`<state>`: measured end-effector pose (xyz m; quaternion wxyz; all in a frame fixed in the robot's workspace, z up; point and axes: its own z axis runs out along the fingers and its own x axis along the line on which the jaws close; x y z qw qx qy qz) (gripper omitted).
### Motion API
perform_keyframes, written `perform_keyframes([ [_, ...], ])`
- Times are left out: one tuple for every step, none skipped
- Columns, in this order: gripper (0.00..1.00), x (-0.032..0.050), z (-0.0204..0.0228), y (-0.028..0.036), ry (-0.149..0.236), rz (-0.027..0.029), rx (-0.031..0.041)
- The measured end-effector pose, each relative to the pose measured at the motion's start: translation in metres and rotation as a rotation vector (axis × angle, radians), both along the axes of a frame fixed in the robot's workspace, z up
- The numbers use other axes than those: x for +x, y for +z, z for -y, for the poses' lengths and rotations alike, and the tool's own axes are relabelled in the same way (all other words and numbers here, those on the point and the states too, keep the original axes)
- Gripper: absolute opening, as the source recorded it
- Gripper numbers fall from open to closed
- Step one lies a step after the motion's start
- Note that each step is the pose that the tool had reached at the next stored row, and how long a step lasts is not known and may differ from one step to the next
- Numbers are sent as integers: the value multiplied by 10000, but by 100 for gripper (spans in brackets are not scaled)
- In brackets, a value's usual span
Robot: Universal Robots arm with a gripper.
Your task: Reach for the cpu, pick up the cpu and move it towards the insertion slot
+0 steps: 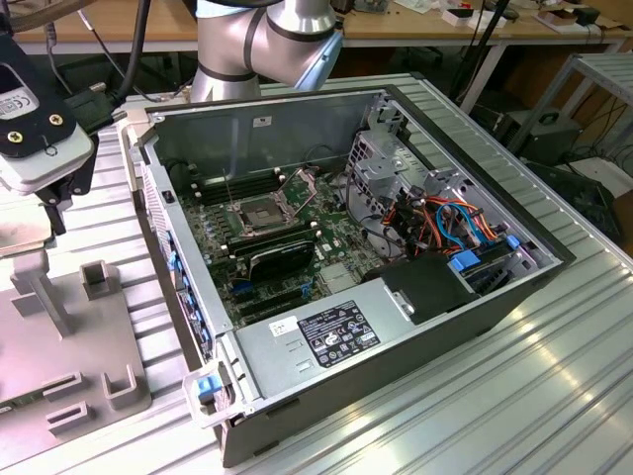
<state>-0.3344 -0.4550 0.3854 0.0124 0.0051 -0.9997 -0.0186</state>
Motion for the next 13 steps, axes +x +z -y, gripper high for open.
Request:
perform_keyframes([
  [55, 0, 0, 0, 0, 0, 0],
  [55, 1, 0, 1, 0, -1, -1],
  [55, 2, 0, 0, 0, 0, 0],
  [55, 2, 0, 0, 1, 0, 0],
  [55, 3, 0, 0, 1, 0, 0],
  [55, 3, 0, 0, 1, 0, 0],
  [55, 4, 0, 5, 1, -1, -1],
  [55, 4, 0, 25, 1, -4, -2],
  [55, 4, 0, 43, 1, -13, -1],
  [55, 3, 0, 61, 0, -22, -1],
  [55, 3, 0, 61, 1, -21, 1],
  [55, 3, 0, 61, 1, -21, 0],
  [55, 3, 0, 61, 1, -22, 0],
])
